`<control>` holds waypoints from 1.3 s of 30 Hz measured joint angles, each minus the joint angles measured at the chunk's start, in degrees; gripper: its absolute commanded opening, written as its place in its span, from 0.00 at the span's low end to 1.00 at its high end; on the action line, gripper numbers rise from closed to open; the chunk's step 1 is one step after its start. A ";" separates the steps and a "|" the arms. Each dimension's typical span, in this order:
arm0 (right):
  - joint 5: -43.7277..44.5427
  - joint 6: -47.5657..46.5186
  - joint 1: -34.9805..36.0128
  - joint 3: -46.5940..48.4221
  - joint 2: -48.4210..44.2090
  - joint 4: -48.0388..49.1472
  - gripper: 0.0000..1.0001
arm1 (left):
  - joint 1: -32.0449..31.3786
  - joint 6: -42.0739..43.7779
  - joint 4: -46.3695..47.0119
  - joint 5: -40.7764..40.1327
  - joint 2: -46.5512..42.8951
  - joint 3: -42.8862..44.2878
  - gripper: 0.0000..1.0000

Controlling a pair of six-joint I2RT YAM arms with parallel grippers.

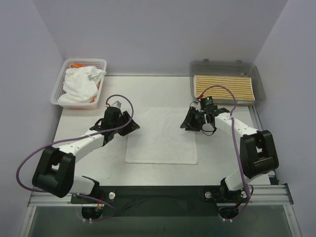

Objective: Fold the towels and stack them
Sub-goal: Fold the towel

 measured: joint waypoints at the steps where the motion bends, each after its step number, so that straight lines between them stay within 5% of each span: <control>1: -0.04 0.02 0.09 -0.76 1.38 0.42 0.34 | -0.02 -0.07 0.31 -0.02 1.22 -0.02 0.52; 7: -0.24 0.02 0.39 -7.50 3.63 1.66 0.34 | -0.52 -2.84 4.33 -1.70 0.13 -7.02 0.52; 15: -2.29 2.03 1.36 -13.86 0.46 5.31 0.34 | -3.76 -11.30 6.16 -4.09 -14.12 -23.65 0.52; 27: -3.98 3.72 2.56 -16.76 -7.45 2.54 0.36 | -5.73 -17.38 -12.76 -9.99 -43.34 -28.35 0.52; 32: -3.93 5.09 2.56 -9.35 -8.33 6.51 0.45 | -5.64 -11.08 -6.19 -12.31 -33.07 -19.63 0.52; 39: -3.78 10.01 2.56 0.59 3.98 26.82 0.48 | -1.88 -4.42 16.39 -7.76 0.15 -3.65 0.50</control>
